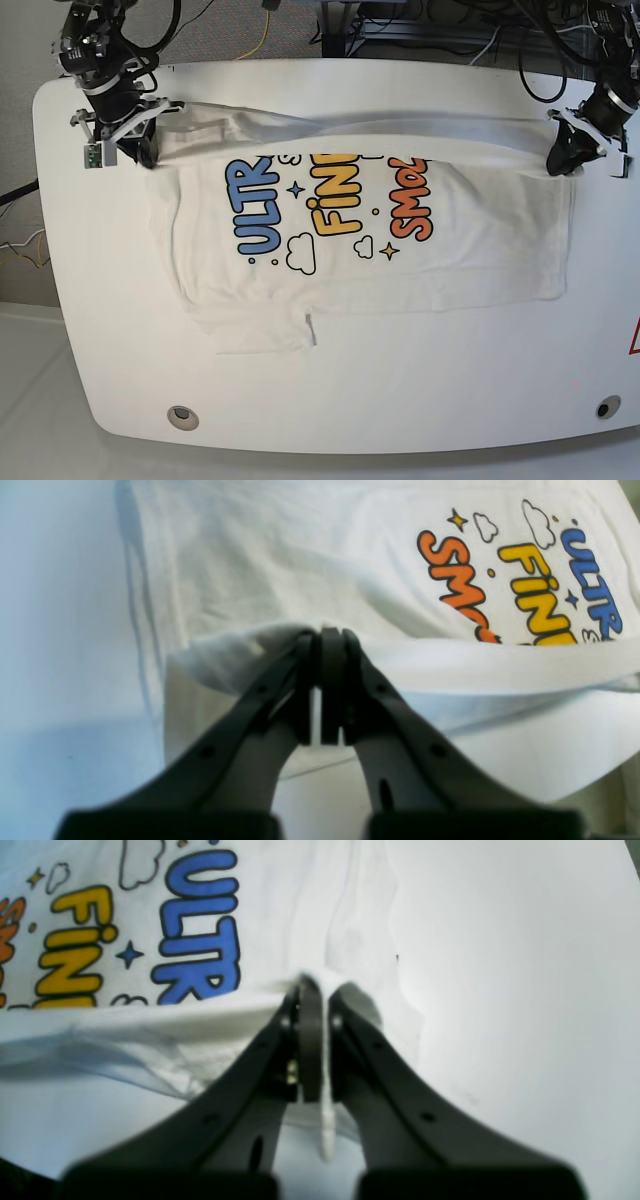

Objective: Fold the T-shirt properly
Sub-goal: 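Lay the folded edge down and open both grippers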

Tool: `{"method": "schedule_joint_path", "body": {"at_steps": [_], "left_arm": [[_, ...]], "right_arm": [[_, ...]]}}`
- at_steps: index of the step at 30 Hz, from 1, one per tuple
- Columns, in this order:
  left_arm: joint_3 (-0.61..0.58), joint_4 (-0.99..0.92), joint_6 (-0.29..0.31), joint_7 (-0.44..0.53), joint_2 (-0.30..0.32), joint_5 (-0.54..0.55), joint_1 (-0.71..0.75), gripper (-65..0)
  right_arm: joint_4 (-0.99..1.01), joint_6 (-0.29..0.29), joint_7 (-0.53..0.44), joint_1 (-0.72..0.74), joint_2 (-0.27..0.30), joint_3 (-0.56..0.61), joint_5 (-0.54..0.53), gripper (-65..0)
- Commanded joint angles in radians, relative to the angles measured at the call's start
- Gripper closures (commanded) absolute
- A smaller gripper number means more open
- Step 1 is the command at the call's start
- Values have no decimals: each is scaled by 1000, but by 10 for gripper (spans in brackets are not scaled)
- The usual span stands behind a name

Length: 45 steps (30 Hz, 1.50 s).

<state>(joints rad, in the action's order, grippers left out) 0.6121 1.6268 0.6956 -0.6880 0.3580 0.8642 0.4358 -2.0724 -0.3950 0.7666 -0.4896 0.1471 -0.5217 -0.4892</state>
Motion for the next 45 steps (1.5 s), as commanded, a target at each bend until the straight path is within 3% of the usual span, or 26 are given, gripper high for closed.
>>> {"method": "schedule_joint_path", "body": {"at_steps": [1,18,30,32,40,41,45], "left_arm": [[13,6,3,27,19,18,-14,0],[-19,-36,-17,44,31,-21,-46,0],[-7,-28,-34,23,37,-12,-41,-279],[-5,-28,-36,20,38,-12,-40,-285],[36,-33,-26,30,34,-16,-29,-249],[44,-50,2,27,32,-26,-29,-209],[53,-84,3,17,31,-41,-33,-99]], "right_arm": [[-4,-4,-29,22,14,5,8,0],[228,-12,-57,121,10,45,32,0],[231,-4,-27,105,11,32,15,0],[225,-4,-27,98,11,31,11,0],[196,-12,-30,67,10,34,2,0],[182,-16,-39,58,10,32,-4,0],[166,-21,-46,47,8,28,-8,0]]}}
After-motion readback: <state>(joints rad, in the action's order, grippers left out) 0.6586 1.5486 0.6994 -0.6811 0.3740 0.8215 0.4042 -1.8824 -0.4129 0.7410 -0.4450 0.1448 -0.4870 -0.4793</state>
